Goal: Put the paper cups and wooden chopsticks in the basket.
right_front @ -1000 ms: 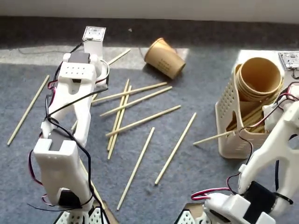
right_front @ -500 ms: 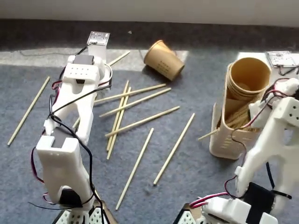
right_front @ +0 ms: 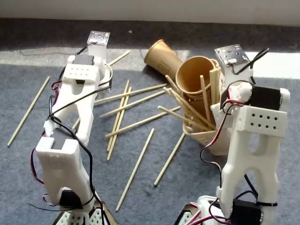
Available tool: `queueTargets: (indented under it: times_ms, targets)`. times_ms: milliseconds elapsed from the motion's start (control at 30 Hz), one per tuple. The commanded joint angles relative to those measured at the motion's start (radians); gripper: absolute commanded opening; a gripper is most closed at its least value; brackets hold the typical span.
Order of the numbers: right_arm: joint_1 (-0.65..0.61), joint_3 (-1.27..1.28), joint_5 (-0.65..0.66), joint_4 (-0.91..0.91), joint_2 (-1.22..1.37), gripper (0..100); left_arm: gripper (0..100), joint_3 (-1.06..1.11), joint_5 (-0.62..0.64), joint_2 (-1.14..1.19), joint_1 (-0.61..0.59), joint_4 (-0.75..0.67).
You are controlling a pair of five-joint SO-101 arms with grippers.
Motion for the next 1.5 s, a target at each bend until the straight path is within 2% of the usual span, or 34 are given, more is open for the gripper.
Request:
queueTargets:
  times_ms: [0,167,367,533,667,767,900,1000,1133,1267,1467]
  targets:
    - [0.119,0.059,0.063,0.019,0.104,0.5,6,-0.002,0.003,-0.010,0.013,-0.009]
    - [0.225,0.012,0.180,0.019,0.309,0.5,6,-0.002,0.006,-0.010,0.018,-0.009]
    - [0.200,-0.048,0.181,0.019,0.509,0.5,6,-0.002,0.006,-0.010,0.018,-0.009]
    - [0.147,-0.041,0.181,0.021,0.506,0.6,6,-0.002,0.006,-0.010,0.018,-0.009]
    - [0.166,-0.048,0.192,0.022,0.503,0.6,6,-0.002,0.005,-0.010,0.018,-0.009]
    - [0.180,-0.064,0.267,0.021,0.513,0.8,6,-0.001,0.005,-0.010,0.018,-0.009]
    - [0.174,-0.061,0.229,0.019,0.529,0.9,6,-0.001,0.005,-0.010,0.018,-0.009]
    - [0.122,-0.054,0.204,0.019,0.550,0.7,6,-0.001,0.005,-0.008,0.018,-0.009]
    - [0.031,-0.015,0.241,0.019,0.501,0.7,6,-0.001,0.005,-0.008,0.018,-0.009]
    - [0.022,-0.010,0.270,0.019,0.364,0.7,6,-0.001,0.003,-0.008,0.018,-0.009]
    - [0.022,0.053,0.443,0.022,0.163,0.7,6,0.005,0.003,-0.008,0.018,-0.037]
